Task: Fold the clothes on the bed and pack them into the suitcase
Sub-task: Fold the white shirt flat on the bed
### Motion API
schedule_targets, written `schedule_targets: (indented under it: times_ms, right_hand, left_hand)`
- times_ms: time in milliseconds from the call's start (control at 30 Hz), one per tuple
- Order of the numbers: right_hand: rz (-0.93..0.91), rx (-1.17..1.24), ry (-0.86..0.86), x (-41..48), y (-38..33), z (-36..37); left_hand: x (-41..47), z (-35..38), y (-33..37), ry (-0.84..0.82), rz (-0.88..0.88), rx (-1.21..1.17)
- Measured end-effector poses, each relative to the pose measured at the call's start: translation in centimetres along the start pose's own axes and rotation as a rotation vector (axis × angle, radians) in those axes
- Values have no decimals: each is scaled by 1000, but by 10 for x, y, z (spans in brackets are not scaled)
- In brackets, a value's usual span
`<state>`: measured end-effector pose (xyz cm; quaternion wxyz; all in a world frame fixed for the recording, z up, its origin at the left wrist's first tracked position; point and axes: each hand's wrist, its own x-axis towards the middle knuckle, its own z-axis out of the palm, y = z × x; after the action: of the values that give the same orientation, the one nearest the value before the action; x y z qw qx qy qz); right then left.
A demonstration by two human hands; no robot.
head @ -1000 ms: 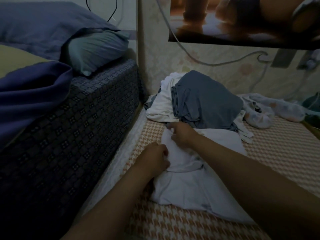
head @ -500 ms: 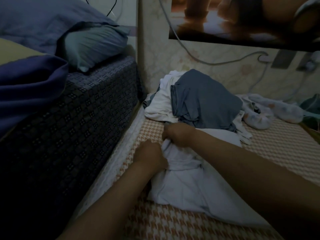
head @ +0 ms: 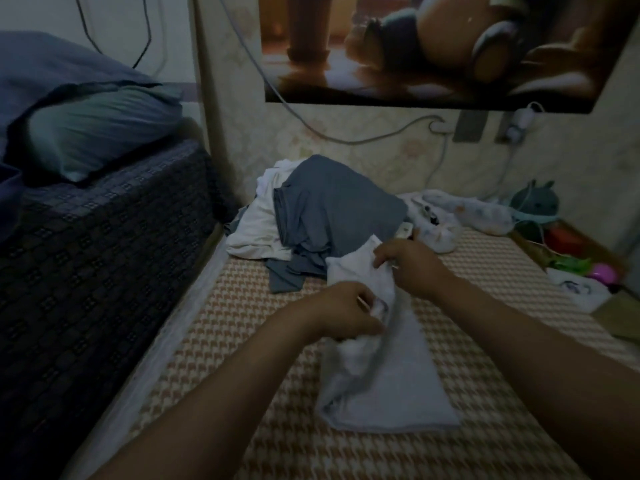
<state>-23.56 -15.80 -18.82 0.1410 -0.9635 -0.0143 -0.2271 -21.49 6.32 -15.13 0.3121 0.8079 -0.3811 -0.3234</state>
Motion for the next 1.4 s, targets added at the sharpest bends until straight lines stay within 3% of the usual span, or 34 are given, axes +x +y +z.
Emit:
schedule_targets:
  times_ms: [67, 133, 167, 233, 300, 333, 367, 433, 467, 600, 667, 733, 833, 900, 967, 1033, 1167, 1233, 1333, 1400]
  right_hand:
    - [38, 7, -28, -22, 16, 4]
    - [224, -17, -190, -40, 26, 6]
    - [311, -27, -279, -47, 30, 7]
    - [347, -39, -345, -57, 34, 10]
    - [317, -160, -307, -54, 28, 12]
    - [304, -226, -232, -50, 22, 13]
    - [284, -248, -142, -46, 15, 17]
    - [216, -164, -39, -41, 0, 27]
    - [194, -109, -82, -42, -5, 32]
    - [330, -153, -448, -49, 10, 50]
    - [394, -179, -497, -49, 23, 49]
    - [445, -146, -518, -48, 31, 46]
    - [493, -98, -511, -50, 38, 45]
    - [488, -125, -506, -51, 37, 45]
    - [475, -185, -488, -51, 35, 45]
    - [449, -242, -435, -53, 31, 40]
    - [185, -300, -167, -67, 12, 34]
    - [205, -343, 14, -75, -2, 27]
    - [440, -277, -131, -91, -24, 12]
    - [417, -162, -298, -102, -34, 6]
  left_hand:
    - [2, 21, 10, -287, -89, -217]
    - [7, 37, 7, -367, -28, -261]
    - [11, 41, 3, -288, 60, -243]
    - [24, 38, -14, 47, 247, -96]
    - [36, 30, -41, 402, 450, 246]
    - [41, 30, -54, 484, 542, 466]
    - [43, 33, -67, 460, 555, 655]
    - [42, 50, -80, 263, 351, 791]
    - [43, 59, -83, 208, 274, 767]
    - [44, 72, -79, 178, 218, 768]
    - [45, 64, -76, 196, 228, 778]
    - [50, 54, -73, 327, 338, 731]
    - [75, 33, -65, 534, 492, 787]
    - [94, 23, -66, 455, 377, 862]
    - [108, 26, -75, 287, 188, 808]
    - [113, 29, -83, 220, 124, 705]
    - [105, 34, -82, 270, 108, 776]
    - [95, 35, -78, 312, 176, 815]
    - [74, 43, -73, 292, 251, 801]
    - [61, 51, -69, 243, 275, 799]
